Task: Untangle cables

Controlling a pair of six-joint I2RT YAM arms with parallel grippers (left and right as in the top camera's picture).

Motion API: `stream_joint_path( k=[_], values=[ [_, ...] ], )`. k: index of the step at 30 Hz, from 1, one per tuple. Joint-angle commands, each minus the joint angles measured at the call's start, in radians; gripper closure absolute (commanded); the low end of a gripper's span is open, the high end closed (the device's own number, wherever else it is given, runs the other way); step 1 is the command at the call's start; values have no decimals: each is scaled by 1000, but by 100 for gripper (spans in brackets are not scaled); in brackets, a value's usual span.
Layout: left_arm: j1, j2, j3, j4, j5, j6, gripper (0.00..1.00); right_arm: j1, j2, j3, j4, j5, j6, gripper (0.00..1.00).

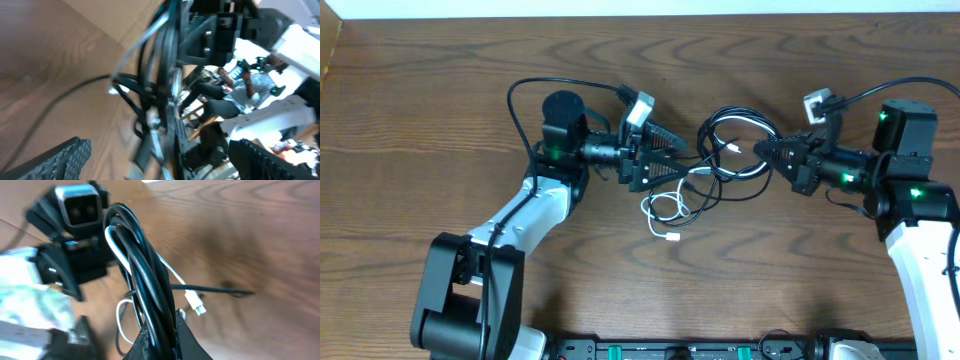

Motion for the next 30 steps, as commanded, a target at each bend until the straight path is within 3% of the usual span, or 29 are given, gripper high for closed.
stream_joint_path(
  k=[1,12,13,14,16,20,22,24,29,30],
  values=[
    [-49,-16,-11,11,-109,42,4,0,-11,5,1,-127,99,99],
    [-155,-16,-12,58,-268,48,6,0,-10,5,-55,-124,191,99],
    [-160,-16,-12,58,-283,48,15,0,-10,5,-63,-124,191,99],
    [-165,-16,-12,58,-299,48,30,0,-10,5,-73,-124,191,99],
    [-169,-16,-12,57,-329,47,91,0,-10,5,-90,-124,191,99],
    [-167,-16,-12,1,-404,48,92,-1,-10,5,-95,-108,182,98],
    [-167,-16,-12,-85,-474,84,92,-3,-10,5,-95,-66,183,92],
    [-167,-16,-12,-167,-519,136,92,-3,-10,5,-96,-24,184,83],
    [-167,-16,-12,-280,-610,181,92,-4,-10,5,-84,-17,223,42],
    [-167,-16,-12,-287,-629,181,92,-4,-10,5,-80,-17,233,40]
  ],
)
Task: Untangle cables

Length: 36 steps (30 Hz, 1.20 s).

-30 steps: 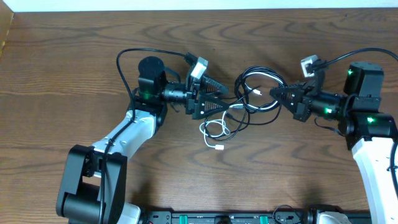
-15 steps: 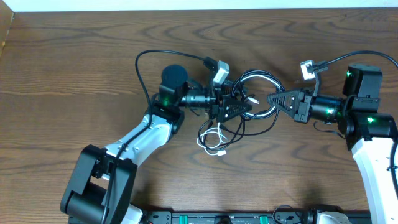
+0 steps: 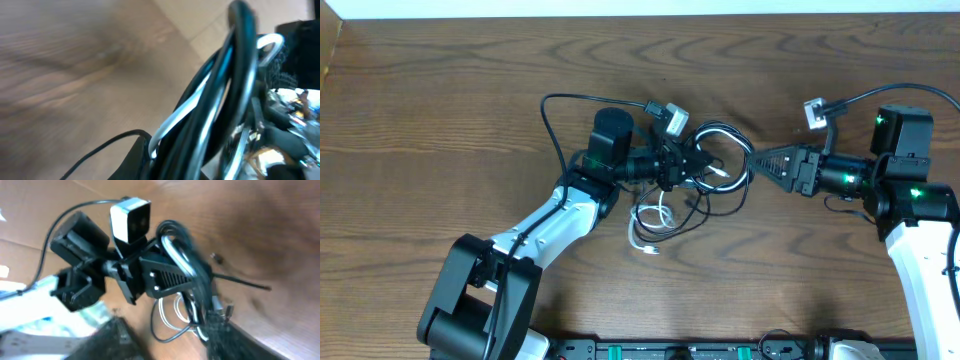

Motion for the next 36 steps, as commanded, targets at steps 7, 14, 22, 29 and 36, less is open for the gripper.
stream_joint_path(
  k=[7,14,22,29,36],
  values=[
    [0,-10,2,-18,-153,84,92,17,-9,5,18,14,236,42],
    [-9,-10,1,-55,-186,137,92,165,-7,5,98,153,559,51],
    [-35,-10,1,-62,-254,140,92,301,0,5,109,528,1051,50],
    [-78,-10,1,-61,-358,178,92,301,8,5,227,616,1216,64],
    [-108,-11,1,-57,-430,182,92,306,59,5,235,615,1273,73]
  ],
)
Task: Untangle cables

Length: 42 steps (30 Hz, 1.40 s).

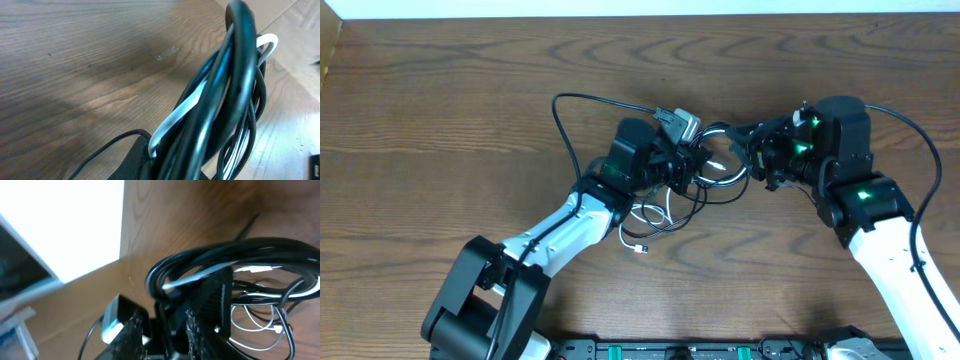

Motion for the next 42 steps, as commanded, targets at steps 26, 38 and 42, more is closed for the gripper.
stream_joint_path(
  k=[26,38,42],
  values=[
    [-10,-11,1,19,-60,49,92,18,154,5,79,46,40,99],
    [-10,-11,1,19,-167,49,92,26,143,5,-79,49,-390,98],
    [-10,-11,1,16,-225,49,92,18,92,5,-195,132,-499,98]
  ],
)
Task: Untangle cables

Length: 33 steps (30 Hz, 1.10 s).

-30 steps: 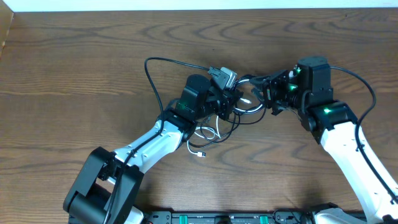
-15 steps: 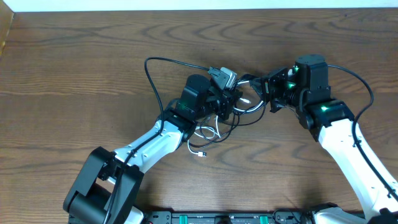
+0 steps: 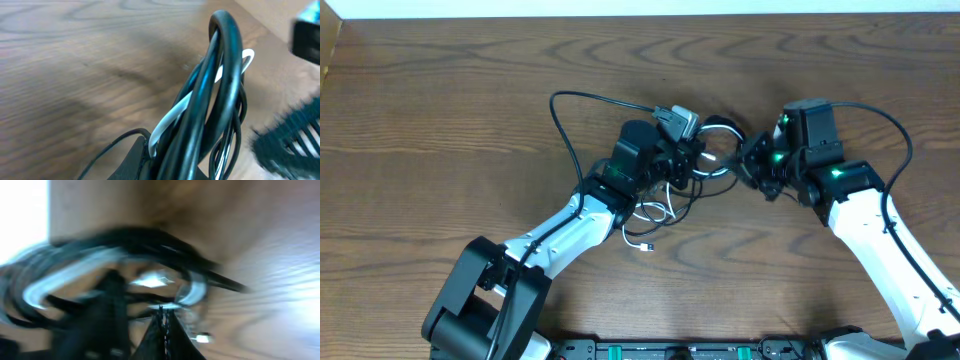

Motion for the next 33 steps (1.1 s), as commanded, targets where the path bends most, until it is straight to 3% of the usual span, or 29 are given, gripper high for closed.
stream_joint_path(
  k=[1,7,11,16,18,20,22,26,33],
  values=[
    [1,-11,1,4,-73,13,92,-8,-70,3,-52,86,-176,98],
    [1,-11,1,-15,-72,13,92,-44,-208,3,-44,141,-205,97],
    [1,-11,1,-2,-72,13,92,-43,-219,3,-31,106,-8,67],
    [-11,-11,1,20,-73,14,92,10,-160,3,81,115,48,51],
    [-25,-11,1,20,-74,38,92,28,-129,3,134,116,48,54],
    [-39,-11,1,19,-110,41,92,37,-96,3,172,114,57,67],
    [-55,-11,1,18,-157,57,92,38,-69,3,180,107,117,73],
    [-87,-11,1,18,-222,92,92,38,-29,3,182,102,229,74],
    [-111,-11,1,13,-250,115,92,37,-23,3,215,107,250,71]
  ],
)
